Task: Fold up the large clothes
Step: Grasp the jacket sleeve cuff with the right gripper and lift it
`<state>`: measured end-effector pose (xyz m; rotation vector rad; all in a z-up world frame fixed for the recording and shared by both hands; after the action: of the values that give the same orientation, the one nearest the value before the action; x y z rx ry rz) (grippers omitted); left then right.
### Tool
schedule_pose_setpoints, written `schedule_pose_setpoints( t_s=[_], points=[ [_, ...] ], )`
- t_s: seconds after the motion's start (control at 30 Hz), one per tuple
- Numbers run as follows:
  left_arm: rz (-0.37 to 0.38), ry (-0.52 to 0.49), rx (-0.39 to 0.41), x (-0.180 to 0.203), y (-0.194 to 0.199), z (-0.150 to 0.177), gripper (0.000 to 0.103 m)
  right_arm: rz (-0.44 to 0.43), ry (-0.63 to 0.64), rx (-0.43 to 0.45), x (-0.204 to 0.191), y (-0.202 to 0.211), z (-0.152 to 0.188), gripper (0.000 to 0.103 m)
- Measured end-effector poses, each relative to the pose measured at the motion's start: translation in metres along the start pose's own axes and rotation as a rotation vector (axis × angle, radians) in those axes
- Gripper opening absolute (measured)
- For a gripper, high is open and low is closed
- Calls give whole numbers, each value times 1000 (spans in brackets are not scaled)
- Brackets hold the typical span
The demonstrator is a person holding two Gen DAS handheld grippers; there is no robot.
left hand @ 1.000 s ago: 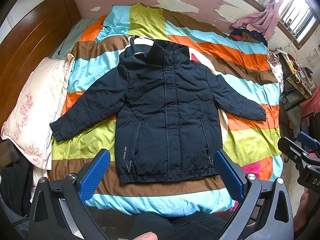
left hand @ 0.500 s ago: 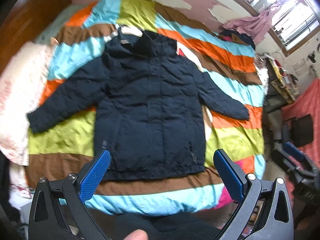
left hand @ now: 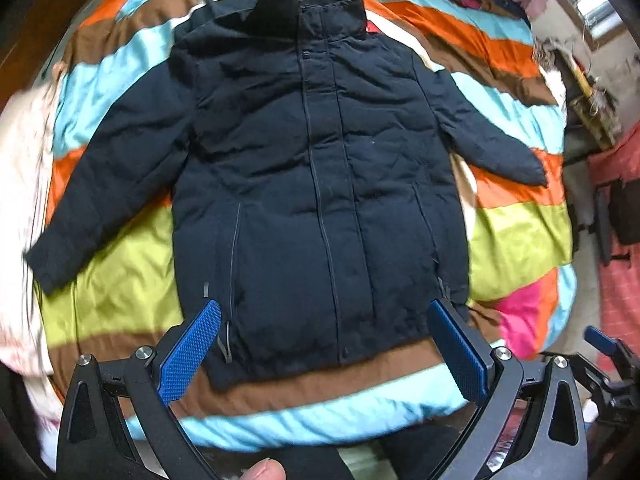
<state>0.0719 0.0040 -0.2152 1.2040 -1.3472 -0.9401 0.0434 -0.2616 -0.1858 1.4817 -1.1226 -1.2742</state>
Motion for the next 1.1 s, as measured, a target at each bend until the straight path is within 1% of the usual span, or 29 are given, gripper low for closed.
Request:
schedule_pose_setpoints(
  t_s=[0.03, 0.07, 0.13, 0.2, 0.23, 0.27, 0.33, 0.4, 0.43, 0.53, 0.63, 0.7, 0.77, 0.87, 1.0, 1.07, 1.1],
  points=[
    [-11, -19, 13, 9, -11, -13, 101, 8, 6, -8, 9, -8, -4, 103],
    [-20, -30, 24, 9, -22, -20, 101, 13, 15, -18, 18, -18, -9, 103],
    [-30, -57, 54, 25, -44, -45, 101, 1, 17, -23, 37, -36, -19, 103],
    [-40, -87, 80, 42, -68, -71, 101, -25, 4, -2, 59, -53, -34, 103],
    [-51, -110, 103, 57, -85, -89, 101, -42, 1, 13, 74, -64, -45, 103],
    [-55, -119, 115, 61, -94, -98, 101, -53, 1, 23, 89, -77, -57, 103],
    [-70, -141, 154, 82, -129, -132, 101, -55, 0, 35, 114, -99, -79, 103],
    [-89, -148, 172, 90, -155, -159, 101, -50, 2, 66, 138, -118, -103, 103],
    [-99, -153, 191, 98, -173, -179, 101, -46, 5, 92, 152, -125, -116, 103],
    [-95, -156, 249, 109, -209, -221, 101, -47, -4, 162, 186, -141, -152, 103],
    [-124, -141, 258, 111, -242, -252, 101, -69, -25, 227, 211, -146, -180, 103],
    [-129, -119, 254, 109, -261, -266, 101, -106, -44, 265, 228, -153, -193, 103],
    [-126, -112, 247, 106, -280, -276, 101, -145, -77, 257, 244, -166, -201, 103],
    [-174, -141, 226, 105, -299, -282, 101, -180, -126, 261, 263, -184, -209, 103],
    [-215, -168, 195, 98, -321, -287, 101, -178, -213, 272, 299, -210, -216, 103],
    [-234, -175, 175, 96, -332, -288, 102, -155, -256, 267, 318, -222, -223, 103],
    [-242, -176, 167, 95, -336, -290, 102, -129, -272, 275, 329, -227, -228, 103]
  ],
)
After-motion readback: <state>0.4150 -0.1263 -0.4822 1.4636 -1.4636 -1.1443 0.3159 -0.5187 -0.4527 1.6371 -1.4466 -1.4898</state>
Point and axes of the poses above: each gripper's, at about its wrist camera, not at the fingertips, and y roughly against the way its jaws point, x to its right, z to its underside, the point moved 3 cm from there along -y, roughly the way its jaws point, and after that the axes turned 4 degrees about -y, right-handed, at the moved point
